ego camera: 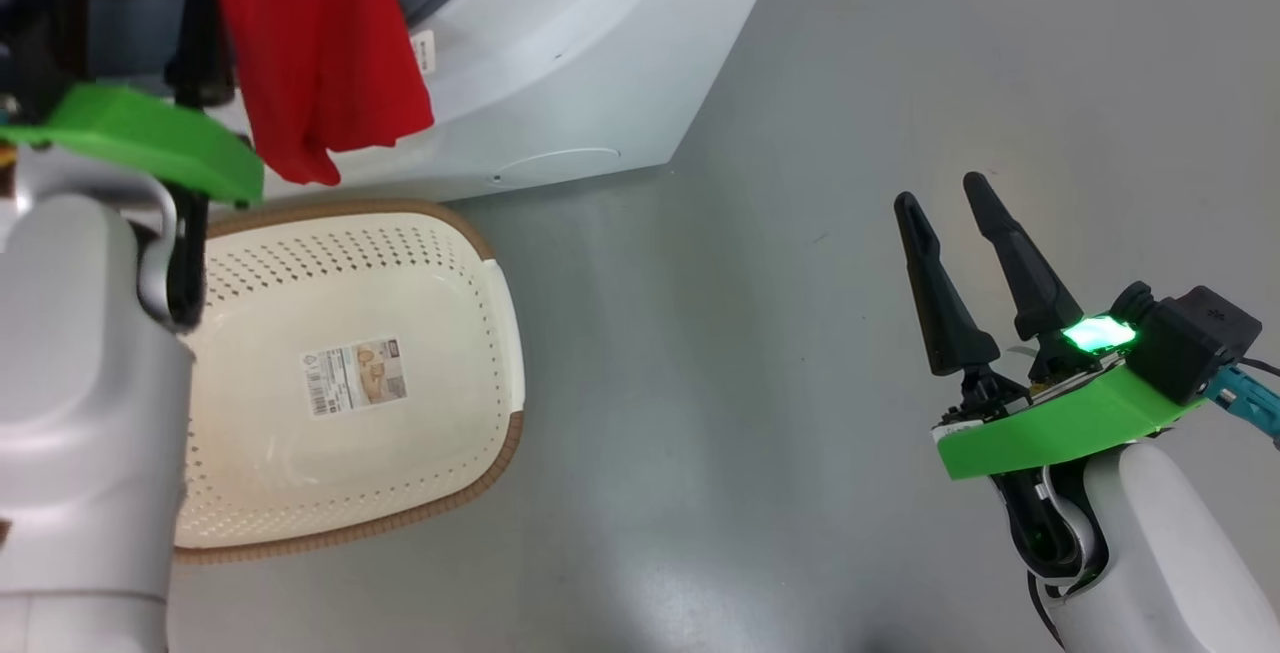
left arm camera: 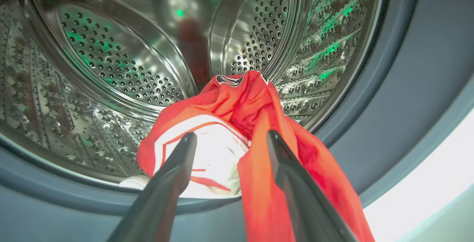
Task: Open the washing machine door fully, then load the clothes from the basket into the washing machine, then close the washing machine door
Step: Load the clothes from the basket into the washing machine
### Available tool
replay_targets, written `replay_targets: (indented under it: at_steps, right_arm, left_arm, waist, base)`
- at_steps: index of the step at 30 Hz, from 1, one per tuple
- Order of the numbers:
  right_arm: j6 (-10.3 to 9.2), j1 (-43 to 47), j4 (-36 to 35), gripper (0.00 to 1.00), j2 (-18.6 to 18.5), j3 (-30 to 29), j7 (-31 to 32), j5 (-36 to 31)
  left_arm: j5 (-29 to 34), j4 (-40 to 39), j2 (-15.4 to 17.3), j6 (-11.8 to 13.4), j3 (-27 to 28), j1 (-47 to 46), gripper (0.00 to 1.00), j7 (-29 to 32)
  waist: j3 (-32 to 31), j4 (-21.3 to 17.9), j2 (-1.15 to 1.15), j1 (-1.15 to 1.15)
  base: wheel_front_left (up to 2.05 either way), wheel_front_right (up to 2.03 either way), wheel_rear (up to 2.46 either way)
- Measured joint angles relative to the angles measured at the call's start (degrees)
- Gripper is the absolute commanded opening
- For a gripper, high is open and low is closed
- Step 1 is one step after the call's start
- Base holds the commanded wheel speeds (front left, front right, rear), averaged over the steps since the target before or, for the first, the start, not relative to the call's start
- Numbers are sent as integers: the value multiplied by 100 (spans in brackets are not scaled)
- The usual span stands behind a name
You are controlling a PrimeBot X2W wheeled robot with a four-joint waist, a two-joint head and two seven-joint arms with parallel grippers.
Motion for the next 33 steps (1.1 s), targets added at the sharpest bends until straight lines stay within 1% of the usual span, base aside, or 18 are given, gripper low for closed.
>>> replay_targets:
  at_steps: [11, 17, 18, 24, 28, 33]
  right_arm:
    - [0, 9, -2, 100, -65, -19, 0, 0]
    - [0, 114, -19, 100, -83, -63, 0, 0]
    - [0, 119, -24, 100, -93, -84, 0, 0]
    - [0, 119, -31, 100, -103, -148, 0, 0]
    - [0, 121, -38, 100, -124, -211, 0, 0]
    - [0, 126, -68, 100, -135, -255, 0, 0]
  left_arm:
    - [12, -1433, -9, -1, 272, 1545, 100, 0]
    - [15, -2130, -49, 10, 581, 2372, 100, 0]
    - [15, -2343, -88, 14, 669, 2629, 100, 0]
    - [20, -3048, -301, 67, 949, 3407, 100, 0]
    - [51, -3301, -436, 67, 1080, 3846, 100, 0]
    - [189, -3521, -544, 63, 1103, 4130, 100, 0]
  waist:
    - [-189, 164, 0, 0]
    - [-220, 193, 0, 0]
    - [-220, 192, 0, 0]
    - [-245, 172, 0, 0]
    - [-276, 175, 0, 0]
    - [-298, 191, 0, -1]
  base:
    - [0, 0, 0]
    - [0, 0, 0]
    - [0, 0, 0]
    - [0, 0, 0]
    - [0, 0, 0]
    - [0, 0, 0]
